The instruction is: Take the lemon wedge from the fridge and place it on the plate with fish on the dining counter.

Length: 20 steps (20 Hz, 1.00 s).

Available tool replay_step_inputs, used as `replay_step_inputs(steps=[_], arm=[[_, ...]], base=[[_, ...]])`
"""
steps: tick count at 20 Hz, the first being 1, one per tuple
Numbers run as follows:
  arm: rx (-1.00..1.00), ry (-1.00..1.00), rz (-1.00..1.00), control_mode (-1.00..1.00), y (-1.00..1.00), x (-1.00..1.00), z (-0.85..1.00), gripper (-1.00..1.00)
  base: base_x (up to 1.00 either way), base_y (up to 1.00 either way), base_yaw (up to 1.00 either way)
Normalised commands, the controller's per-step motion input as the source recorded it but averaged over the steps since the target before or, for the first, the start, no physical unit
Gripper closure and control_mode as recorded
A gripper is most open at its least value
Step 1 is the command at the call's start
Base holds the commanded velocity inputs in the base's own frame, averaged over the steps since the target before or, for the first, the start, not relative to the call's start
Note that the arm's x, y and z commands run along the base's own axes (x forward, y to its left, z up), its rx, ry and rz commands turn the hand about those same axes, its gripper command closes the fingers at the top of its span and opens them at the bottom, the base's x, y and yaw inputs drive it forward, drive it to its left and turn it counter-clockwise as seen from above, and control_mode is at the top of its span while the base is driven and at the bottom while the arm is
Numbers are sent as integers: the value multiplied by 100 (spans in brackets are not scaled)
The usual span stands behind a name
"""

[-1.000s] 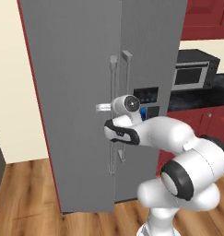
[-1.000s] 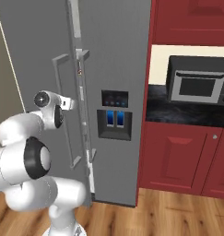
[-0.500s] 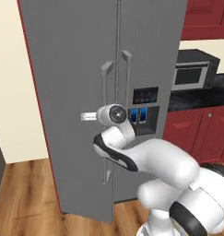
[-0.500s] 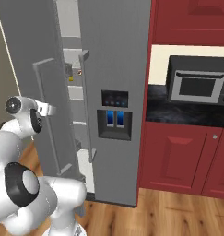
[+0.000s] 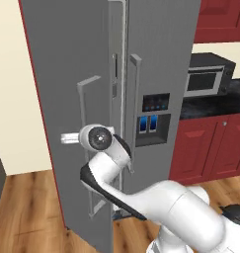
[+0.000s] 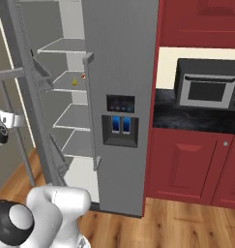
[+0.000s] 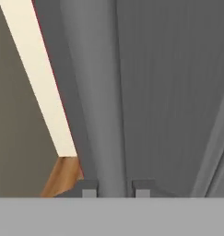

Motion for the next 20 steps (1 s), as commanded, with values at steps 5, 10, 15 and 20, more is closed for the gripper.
replay_step_inputs(steps=[5, 10, 15, 20], arm=[[-8, -2, 0, -100, -18, -100, -11, -100], [-2, -15, -1, -100, -60, -100, -6, -100], [2, 18, -1, -100, -98, -43, 63, -100], [17, 45, 14, -100, -84, 61, 62, -100]], base=[[0, 0, 0], [0, 0, 0], [0, 0, 0], [0, 0, 0]])
